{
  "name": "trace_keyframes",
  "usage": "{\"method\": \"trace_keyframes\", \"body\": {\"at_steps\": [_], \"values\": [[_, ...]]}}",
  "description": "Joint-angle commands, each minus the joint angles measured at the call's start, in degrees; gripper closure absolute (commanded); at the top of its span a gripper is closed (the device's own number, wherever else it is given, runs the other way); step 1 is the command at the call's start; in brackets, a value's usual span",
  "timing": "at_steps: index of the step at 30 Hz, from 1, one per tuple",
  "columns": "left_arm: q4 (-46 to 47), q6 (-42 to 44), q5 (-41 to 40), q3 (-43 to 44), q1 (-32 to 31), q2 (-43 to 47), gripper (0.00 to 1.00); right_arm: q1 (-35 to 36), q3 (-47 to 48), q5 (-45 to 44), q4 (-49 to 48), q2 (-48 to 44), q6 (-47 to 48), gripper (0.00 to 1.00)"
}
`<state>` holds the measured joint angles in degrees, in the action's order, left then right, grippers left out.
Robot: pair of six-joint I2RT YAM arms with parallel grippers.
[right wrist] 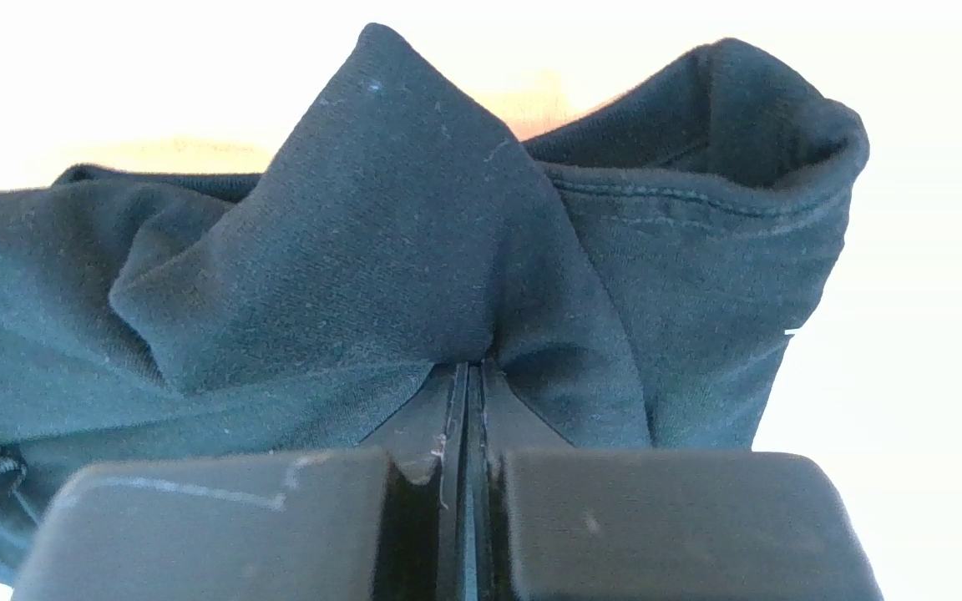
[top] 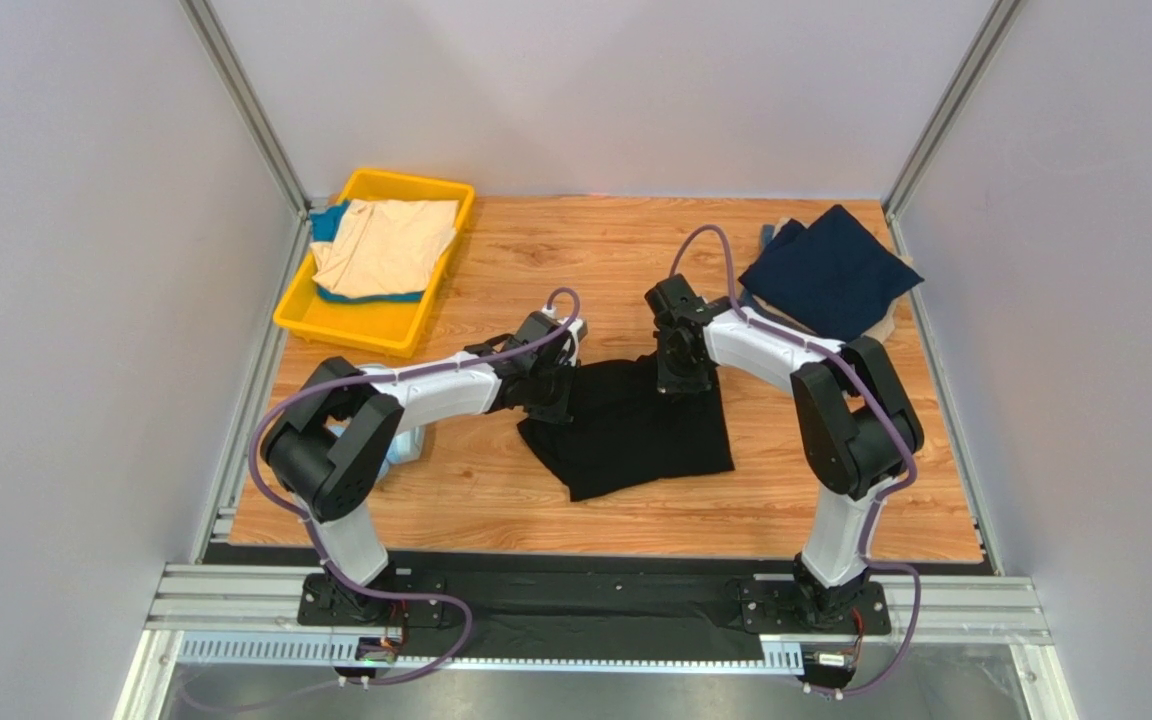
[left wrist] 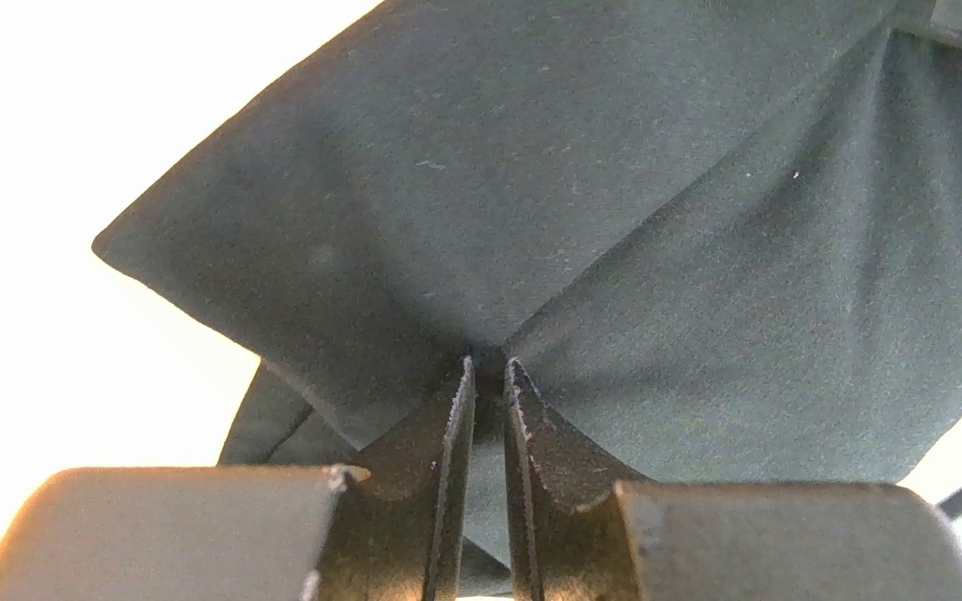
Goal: Fold and stack the t-shirts
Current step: Smooth out wrinkles on the folded tshirt, then put the neatly folded tshirt into the corner of the board with the right arm
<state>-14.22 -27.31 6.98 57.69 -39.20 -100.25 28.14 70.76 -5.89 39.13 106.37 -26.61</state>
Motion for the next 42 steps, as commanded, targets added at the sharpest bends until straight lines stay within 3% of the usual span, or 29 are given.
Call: {"method": "trace_keyframes", "body": {"at_steps": [1, 2, 3, 7, 11, 18, 24, 25, 28, 32, 42], "values": [[-6.3, -0.6, -1.4, -4.5, 0.4, 0.6, 0.77, -0.8, -3.4, -1.2, 2.6, -4.5, 0.7, 0.97], [-6.3, -0.6, -1.6, -4.6, 0.4, 0.9, 0.75, -0.8, -3.7, -0.3, 2.3, -7.4, 0.7, 0.78], [-6.5, -0.8, -1.6, -4.5, 0.5, 2.1, 0.70, -0.8, -4.1, 0.9, 2.0, -9.1, 0.8, 0.72], [-8.9, -1.3, -2.9, -3.1, 0.4, 7.0, 0.62, -1.0, -4.2, -0.9, 2.7, -17.8, 1.0, 0.62], [-12.1, -1.3, -5.7, -1.3, 0.4, 14.0, 0.59, -3.3, -5.2, -3.2, 4.0, -24.2, 1.7, 0.33], [-16.2, -1.1, -8.8, -2.4, 0.6, 21.7, 0.53, -6.5, -8.4, 1.5, 3.1, -18.8, 2.3, 0.35], [-17.0, -4.9, -8.3, -9.9, 0.7, 27.6, 0.53, -6.7, -10.1, 7.7, -1.2, -14.3, -0.5, 0.34], [-16.8, -7.7, -7.8, -11.3, 1.0, 28.7, 0.41, -6.8, -10.4, 8.3, -1.8, -13.9, -0.6, 0.34], [-12.3, -12.1, -0.3, -18.6, 4.6, 33.3, 0.41, -8.3, -12.3, 11.8, -4.6, -12.9, -2.0, 0.34], [-5.7, -18.1, 4.5, -27.0, 6.7, 39.7, 0.39, -13.4, -17.7, 24.4, -12.3, -12.0, -4.5, 0.34], [-3.4, -18.0, 7.7, -27.5, 6.8, 36.4, 0.39, -14.9, -22.3, 32.3, -17.9, -6.6, -6.3, 0.34]]}}
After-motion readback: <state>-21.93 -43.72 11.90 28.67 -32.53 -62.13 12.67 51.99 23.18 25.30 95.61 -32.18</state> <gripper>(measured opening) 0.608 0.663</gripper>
